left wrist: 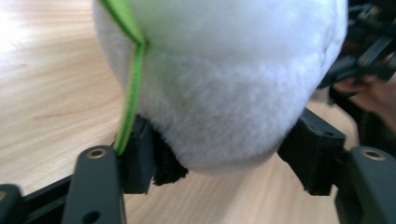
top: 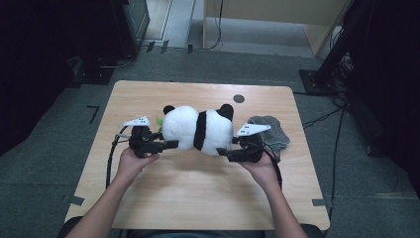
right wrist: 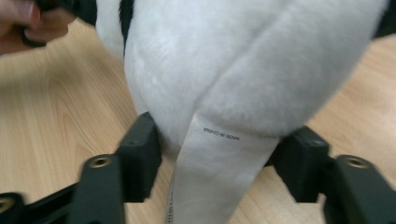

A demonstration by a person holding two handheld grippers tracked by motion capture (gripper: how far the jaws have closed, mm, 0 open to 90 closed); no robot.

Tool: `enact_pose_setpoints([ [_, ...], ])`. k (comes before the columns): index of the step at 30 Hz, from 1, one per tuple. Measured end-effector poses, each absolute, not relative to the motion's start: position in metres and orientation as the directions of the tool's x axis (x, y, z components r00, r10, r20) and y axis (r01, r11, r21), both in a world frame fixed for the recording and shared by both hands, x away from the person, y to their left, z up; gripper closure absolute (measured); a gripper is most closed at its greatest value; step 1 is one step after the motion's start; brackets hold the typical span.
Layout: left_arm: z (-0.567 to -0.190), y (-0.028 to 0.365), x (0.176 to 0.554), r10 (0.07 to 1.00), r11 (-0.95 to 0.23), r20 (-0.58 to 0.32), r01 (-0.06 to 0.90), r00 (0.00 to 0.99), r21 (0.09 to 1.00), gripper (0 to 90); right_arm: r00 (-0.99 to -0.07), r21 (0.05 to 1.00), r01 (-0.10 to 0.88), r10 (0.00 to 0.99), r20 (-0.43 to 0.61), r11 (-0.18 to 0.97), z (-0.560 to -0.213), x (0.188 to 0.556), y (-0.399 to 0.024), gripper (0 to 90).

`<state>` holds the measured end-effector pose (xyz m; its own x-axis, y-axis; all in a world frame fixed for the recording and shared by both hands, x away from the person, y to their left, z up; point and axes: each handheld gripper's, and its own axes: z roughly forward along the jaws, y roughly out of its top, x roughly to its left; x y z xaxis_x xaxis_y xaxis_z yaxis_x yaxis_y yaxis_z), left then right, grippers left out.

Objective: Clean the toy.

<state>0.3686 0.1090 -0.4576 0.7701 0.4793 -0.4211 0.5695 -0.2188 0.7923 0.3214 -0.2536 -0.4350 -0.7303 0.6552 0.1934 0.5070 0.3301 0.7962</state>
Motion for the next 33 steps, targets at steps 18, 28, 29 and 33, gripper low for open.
enact_pose_setpoints([
  [18, -0.471, 0.101, 0.363, 0.493, -0.396, -0.326, 0.542, 0.806, 0.742, 32.5, -0.645, 0.729, 0.65, 0.663, 0.38, 0.215, -0.447, 0.333, -0.263, 36.3],
  [28, -0.472, 0.102, 0.356, 0.493, -0.434, -0.297, 0.527, 0.818, 0.73, 32.7, -0.657, 0.749, 0.627, 0.662, 0.359, 0.216, -0.443, 0.331, -0.26, 35.2],
  [29, -0.472, 0.102, 0.355, 0.493, -0.44, -0.293, 0.526, 0.819, 0.728, 33.0, -0.66, 0.752, 0.623, 0.662, 0.356, 0.217, -0.442, 0.331, -0.26, 34.9],
  [33, -0.476, 0.104, 0.355, 0.502, -0.418, -0.318, 0.547, 0.804, 0.725, 33.0, -0.665, 0.757, 0.614, 0.665, 0.341, 0.225, -0.441, 0.333, -0.257, 33.1],
])
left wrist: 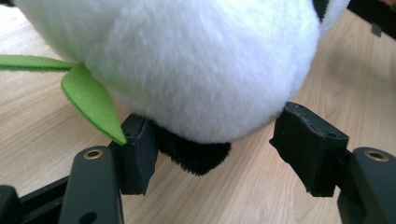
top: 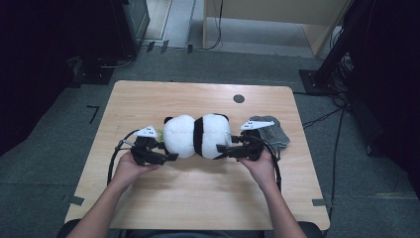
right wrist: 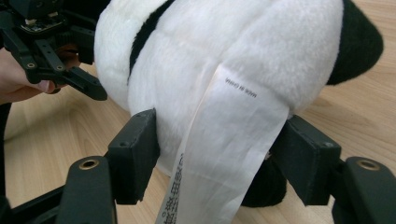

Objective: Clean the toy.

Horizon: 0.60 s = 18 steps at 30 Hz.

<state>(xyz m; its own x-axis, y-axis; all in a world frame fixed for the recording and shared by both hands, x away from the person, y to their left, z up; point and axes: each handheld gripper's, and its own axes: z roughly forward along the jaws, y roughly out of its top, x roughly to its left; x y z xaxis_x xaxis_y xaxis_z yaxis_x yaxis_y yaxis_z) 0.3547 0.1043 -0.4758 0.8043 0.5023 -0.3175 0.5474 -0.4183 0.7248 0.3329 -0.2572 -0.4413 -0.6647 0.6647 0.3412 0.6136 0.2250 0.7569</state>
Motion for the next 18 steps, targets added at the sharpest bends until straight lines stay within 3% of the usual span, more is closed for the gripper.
enact_pose_setpoints([
  [8, -0.483, 0.109, 0.355, 0.557, -0.378, -0.307, 0.565, 0.772, 0.734, 35.5, -0.676, 0.766, 0.578, 0.691, 0.258, 0.28, -0.448, 0.337, -0.251, 33.0],
  [18, -0.474, 0.117, 0.351, 0.575, -0.398, -0.248, 0.532, 0.779, 0.748, 35.7, -0.675, 0.768, 0.578, 0.691, 0.259, 0.276, -0.446, 0.337, -0.257, 34.1],
])
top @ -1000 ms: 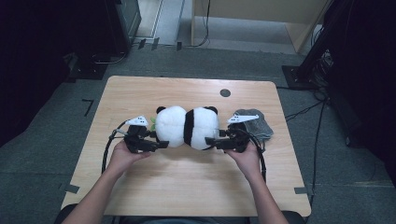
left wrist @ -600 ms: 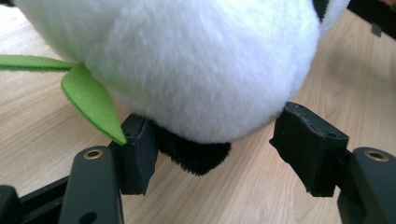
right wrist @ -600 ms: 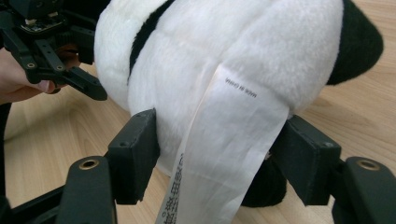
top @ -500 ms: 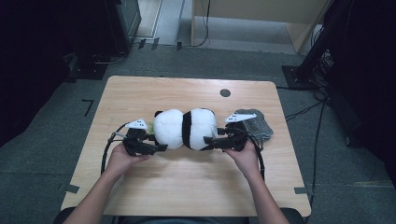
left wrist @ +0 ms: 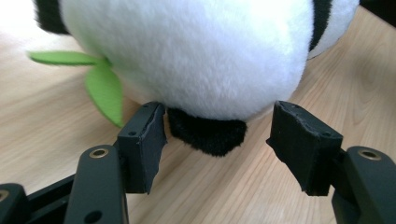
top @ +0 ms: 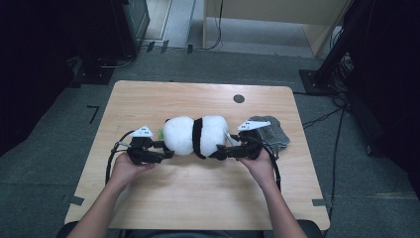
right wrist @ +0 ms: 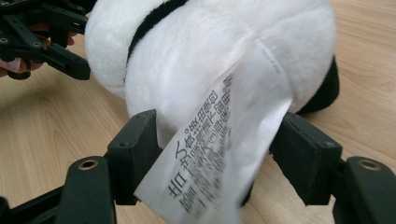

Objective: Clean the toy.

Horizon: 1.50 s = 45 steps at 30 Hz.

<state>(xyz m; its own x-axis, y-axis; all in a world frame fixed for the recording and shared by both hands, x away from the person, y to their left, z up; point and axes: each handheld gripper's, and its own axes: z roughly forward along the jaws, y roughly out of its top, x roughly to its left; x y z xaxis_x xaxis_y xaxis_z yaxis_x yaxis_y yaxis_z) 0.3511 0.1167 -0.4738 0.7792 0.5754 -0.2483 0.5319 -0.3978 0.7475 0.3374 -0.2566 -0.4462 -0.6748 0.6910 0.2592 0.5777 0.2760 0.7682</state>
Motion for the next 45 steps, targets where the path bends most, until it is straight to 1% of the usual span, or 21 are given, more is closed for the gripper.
enact_pose_setpoints([
  [9, -0.454, 0.129, 0.353, 0.578, -0.296, -0.251, 0.486, 0.777, 0.822, 32.6, -0.654, 0.783, 0.568, 0.716, 0.243, 0.253, -0.442, 0.338, -0.269, 35.4],
  [11, -0.453, 0.128, 0.355, 0.584, -0.294, -0.245, 0.483, 0.774, 0.825, 30.8, -0.65, 0.778, 0.577, 0.717, 0.253, 0.249, -0.442, 0.338, -0.271, 36.1],
  [16, -0.449, 0.122, 0.362, 0.588, -0.299, -0.227, 0.469, 0.776, 0.831, 30.1, -0.648, 0.781, 0.57, 0.724, 0.236, 0.256, -0.442, 0.338, -0.275, 36.1],
  [21, -0.445, 0.116, 0.371, 0.594, -0.282, -0.23, 0.467, 0.771, 0.838, 28.7, -0.639, 0.781, 0.57, 0.735, 0.227, 0.255, -0.446, 0.338, -0.281, 35.2],
  [23, -0.444, 0.114, 0.375, 0.603, -0.287, -0.212, 0.458, 0.769, 0.841, 28.1, -0.631, 0.777, 0.579, 0.74, 0.235, 0.247, -0.448, 0.337, -0.284, 35.2],
  [26, -0.441, 0.112, 0.381, 0.59, -0.26, -0.238, 0.461, 0.771, 0.848, 28.0, -0.625, 0.784, 0.572, 0.746, 0.228, 0.24, -0.448, 0.336, -0.287, 35.1],
  [29, -0.443, 0.106, 0.388, 0.588, -0.302, -0.222, 0.467, 0.777, 0.831, 27.0, -0.615, 0.792, 0.57, 0.752, 0.238, 0.216, -0.449, 0.336, -0.293, 33.6],
  [31, -0.447, 0.105, 0.391, 0.592, -0.319, -0.218, 0.474, 0.776, 0.821, 25.1, -0.61, 0.798, 0.566, 0.756, 0.236, 0.208, -0.451, 0.335, -0.297, 32.4],
  [33, -0.45, 0.106, 0.394, 0.59, -0.308, -0.233, 0.483, 0.773, 0.819, 22.9, -0.609, 0.8, 0.56, 0.762, 0.222, 0.214, -0.454, 0.336, -0.301, 31.7],
  [36, -0.456, 0.106, 0.398, 0.588, -0.316, -0.244, 0.497, 0.771, 0.808, 17.4, -0.594, 0.795, 0.569, 0.774, 0.219, 0.211, -0.457, 0.336, -0.304, 29.9],
  [39, -0.462, 0.107, 0.401, 0.584, -0.302, -0.282, 0.527, 0.761, 0.795, 12.2, -0.6, 0.796, 0.566, 0.77, 0.217, 0.216, -0.456, 0.337, -0.307, 29.0],
  [41, -0.464, 0.108, 0.402, 0.579, -0.29, -0.298, 0.533, 0.759, 0.795, 11.5, -0.609, 0.81, 0.548, 0.763, 0.216, 0.208, -0.454, 0.336, -0.308, 29.0],
  [45, -0.465, 0.107, 0.401, 0.57, -0.313, -0.27, 0.509, 0.776, 0.802, 11.1, -0.627, 0.817, 0.534, 0.75, 0.21, 0.218, -0.453, 0.338, -0.311, 29.0],
])
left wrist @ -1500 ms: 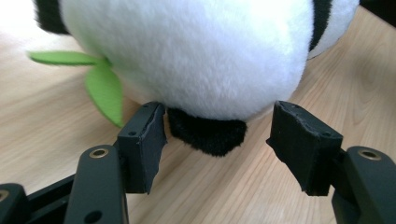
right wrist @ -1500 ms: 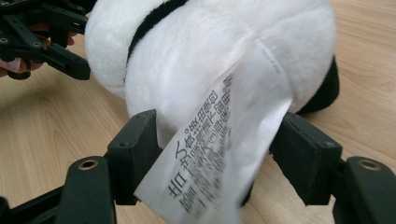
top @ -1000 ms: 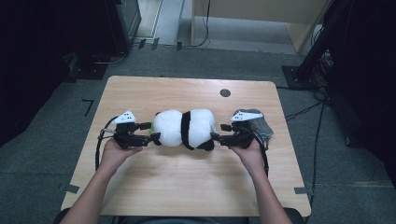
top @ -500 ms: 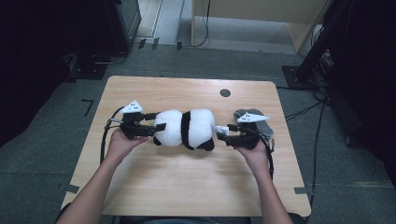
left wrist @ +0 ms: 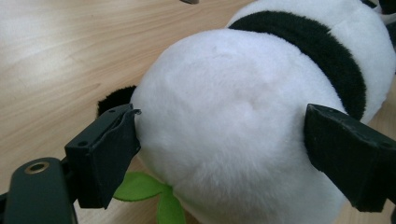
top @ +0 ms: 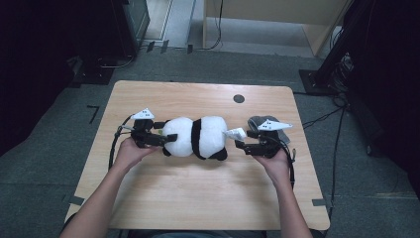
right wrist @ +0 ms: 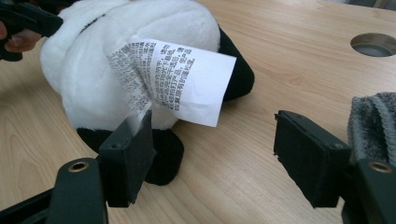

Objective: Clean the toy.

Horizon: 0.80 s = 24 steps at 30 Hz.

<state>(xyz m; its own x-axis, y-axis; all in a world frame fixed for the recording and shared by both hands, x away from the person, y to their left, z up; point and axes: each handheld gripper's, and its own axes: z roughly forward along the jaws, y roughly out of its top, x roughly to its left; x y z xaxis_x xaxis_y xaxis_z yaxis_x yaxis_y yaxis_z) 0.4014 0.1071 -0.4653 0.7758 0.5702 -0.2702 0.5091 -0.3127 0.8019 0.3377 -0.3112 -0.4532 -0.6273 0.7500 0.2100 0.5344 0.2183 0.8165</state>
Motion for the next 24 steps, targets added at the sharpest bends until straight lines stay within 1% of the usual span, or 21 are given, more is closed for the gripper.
enact_pose_setpoints([
  [2, -0.467, 0.107, 0.402, 0.565, -0.311, -0.302, 0.537, 0.768, 0.784, 10.8, -0.622, 0.816, 0.53, 0.76, 0.189, 0.231, -0.454, 0.339, -0.315, 29.0],
  [4, -0.468, 0.108, 0.403, 0.561, -0.307, -0.311, 0.542, 0.767, 0.782, 10.9, -0.607, 0.811, 0.534, 0.776, 0.172, 0.238, -0.455, 0.341, -0.32, 29.6],
  [6, -0.467, 0.109, 0.403, 0.558, -0.289, -0.327, 0.547, 0.763, 0.786, 13.0, -0.591, 0.821, 0.518, 0.794, 0.14, 0.241, -0.457, 0.342, -0.328, 30.1],
  [8, -0.465, 0.109, 0.402, 0.56, -0.277, -0.343, 0.561, 0.754, 0.78, 13.8, -0.569, 0.814, 0.529, 0.812, 0.131, 0.24, -0.46, 0.345, -0.338, 30.1],
  [11, -0.46, 0.109, 0.399, 0.57, -0.295, -0.317, 0.549, 0.758, 0.782, 15.3, -0.527, 0.81, 0.545, 0.84, 0.129, 0.218, -0.461, 0.348, -0.353, 31.1],
  [14, -0.457, 0.111, 0.393, 0.576, -0.288, -0.301, 0.533, 0.76, 0.796, 16.8, -0.506, 0.818, 0.538, 0.854, 0.119, 0.205, -0.461, 0.352, -0.362, 31.2],
  [15, -0.457, 0.112, 0.391, 0.577, -0.286, -0.305, 0.538, 0.757, 0.793, 19.2, -0.5, 0.817, 0.536, 0.86, 0.103, 0.214, -0.461, 0.353, -0.365, 31.2],
  [16, -0.457, 0.113, 0.39, 0.579, -0.289, -0.303, 0.538, 0.757, 0.792, 19.4, -0.495, 0.817, 0.535, 0.863, 0.096, 0.216, -0.461, 0.355, -0.367, 31.2],
  [21, -0.459, 0.118, 0.385, 0.584, -0.288, -0.31, 0.549, 0.75, 0.785, 19.3, -0.45, 0.808, 0.561, 0.885, 0.118, 0.178, -0.469, 0.365, -0.379, 31.2],
  [24, -0.464, 0.117, 0.386, 0.583, -0.285, -0.324, 0.562, 0.745, 0.776, 18.2, -0.425, 0.797, 0.578, 0.899, 0.107, 0.179, -0.474, 0.373, -0.387, 31.2],
])
